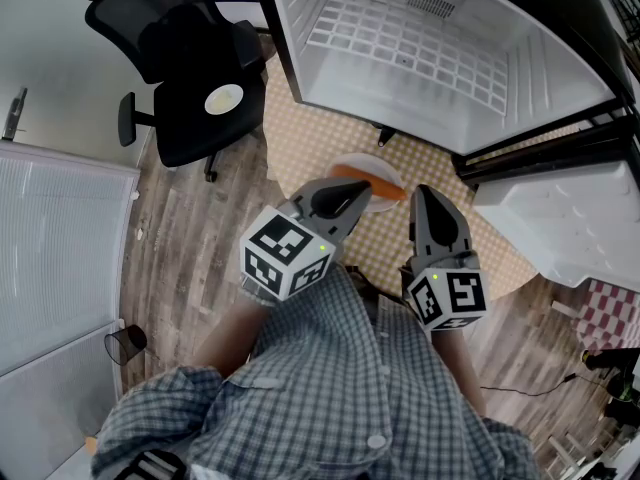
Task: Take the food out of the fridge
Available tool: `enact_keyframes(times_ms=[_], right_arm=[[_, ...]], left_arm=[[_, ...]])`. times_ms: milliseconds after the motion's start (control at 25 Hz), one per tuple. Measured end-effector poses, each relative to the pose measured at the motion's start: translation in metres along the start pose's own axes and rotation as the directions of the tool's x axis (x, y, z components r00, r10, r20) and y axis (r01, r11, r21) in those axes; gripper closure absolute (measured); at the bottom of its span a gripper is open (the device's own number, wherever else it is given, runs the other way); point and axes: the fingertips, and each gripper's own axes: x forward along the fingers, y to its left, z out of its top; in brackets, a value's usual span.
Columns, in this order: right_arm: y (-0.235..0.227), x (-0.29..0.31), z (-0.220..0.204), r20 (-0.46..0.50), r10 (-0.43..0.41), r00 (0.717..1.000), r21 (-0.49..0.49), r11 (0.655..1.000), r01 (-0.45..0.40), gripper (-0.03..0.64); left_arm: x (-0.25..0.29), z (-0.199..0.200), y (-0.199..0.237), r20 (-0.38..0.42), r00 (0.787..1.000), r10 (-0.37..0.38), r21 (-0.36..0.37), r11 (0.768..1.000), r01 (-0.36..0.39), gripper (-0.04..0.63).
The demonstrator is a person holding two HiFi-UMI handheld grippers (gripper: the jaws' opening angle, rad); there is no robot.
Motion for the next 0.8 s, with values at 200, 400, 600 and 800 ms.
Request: enact_keyframes(times_ms=[200,400,600,800], right_arm=[[0.0025,0.0010,-0.0006,-0.008,0.009,1.000,-0.024,1.000,-0.009,0.607],[0.0039,0.0027,-0.0005,-0.013,0.019,1.000,-0.021,1.000,-0.020,0.607],[0.0035,0.0040,-0.0022,-0.018,0.016,1.000,-0.031,0.999,-0.017,0.607],[0.0052,0.0054,-0.0023,-0.021,0.024,0.999,-0.033,0.999,-0.025,0.607]], left_arm=[[0.0012,0.0000,0.0000,-0.004,1.000,-0.005,0.000,1.000,0.005,0.589],[0.0022,0.0000,-0.0003,-0.004,1.000,-0.009,0.003,1.000,0.009,0.589],[0.0027,-0.0001,0.0001,-0.005,1.000,-0.010,0.005,1.000,0.010,0.589],[0.0035,-0.0003,0.0005,-0.005,1.000,-0.010,0.003,1.000,0.010,0.589]])
